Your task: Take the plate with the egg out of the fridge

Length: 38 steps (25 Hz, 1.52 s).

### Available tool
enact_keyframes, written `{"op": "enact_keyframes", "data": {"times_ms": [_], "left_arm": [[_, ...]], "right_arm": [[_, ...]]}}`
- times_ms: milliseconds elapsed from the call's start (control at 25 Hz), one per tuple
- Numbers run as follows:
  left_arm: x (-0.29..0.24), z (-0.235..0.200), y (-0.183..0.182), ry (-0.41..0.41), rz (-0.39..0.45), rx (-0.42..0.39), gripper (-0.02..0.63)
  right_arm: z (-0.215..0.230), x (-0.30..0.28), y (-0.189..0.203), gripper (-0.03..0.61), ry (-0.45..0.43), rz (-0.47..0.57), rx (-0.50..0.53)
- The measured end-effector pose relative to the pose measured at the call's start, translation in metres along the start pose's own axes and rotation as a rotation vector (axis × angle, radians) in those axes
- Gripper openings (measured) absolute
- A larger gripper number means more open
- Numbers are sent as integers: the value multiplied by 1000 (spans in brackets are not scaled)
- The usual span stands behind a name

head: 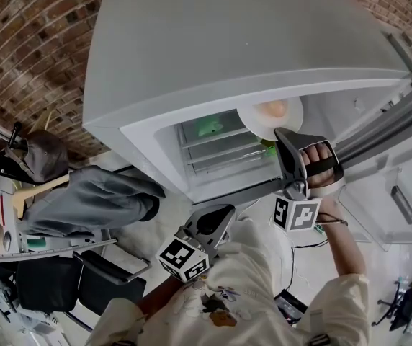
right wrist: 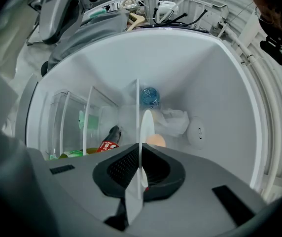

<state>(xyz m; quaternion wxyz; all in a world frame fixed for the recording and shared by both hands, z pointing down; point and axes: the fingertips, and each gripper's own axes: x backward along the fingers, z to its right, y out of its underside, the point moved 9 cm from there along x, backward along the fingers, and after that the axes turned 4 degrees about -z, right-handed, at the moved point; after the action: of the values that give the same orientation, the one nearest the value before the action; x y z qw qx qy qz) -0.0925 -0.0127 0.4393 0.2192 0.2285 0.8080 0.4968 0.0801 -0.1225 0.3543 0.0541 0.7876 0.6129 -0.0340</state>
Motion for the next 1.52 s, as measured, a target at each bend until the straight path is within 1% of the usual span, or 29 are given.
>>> {"op": "enact_keyframes", "data": {"times_ms": [400,640,800,1360,1520], "left_arm": [[-3,0,-2,8,0,3,8],[-4,-1,-1,13,-4,-16,8],[-3,-1,-3,14,-13,-2,8],[-4,-7,-5,6,-15,-6,8],[-4,-9,-4,1,-19,4,8]], "right_arm": [[-15,18,-8,17,-19,14,-4],[-30,24,-7,17,-27,10,-27],[-37,27,-9,18,-21,8,-27],[-59,43,-6,18,-69,-9,-66],[-64,47,-5,18,-81,-19,-71]]}}
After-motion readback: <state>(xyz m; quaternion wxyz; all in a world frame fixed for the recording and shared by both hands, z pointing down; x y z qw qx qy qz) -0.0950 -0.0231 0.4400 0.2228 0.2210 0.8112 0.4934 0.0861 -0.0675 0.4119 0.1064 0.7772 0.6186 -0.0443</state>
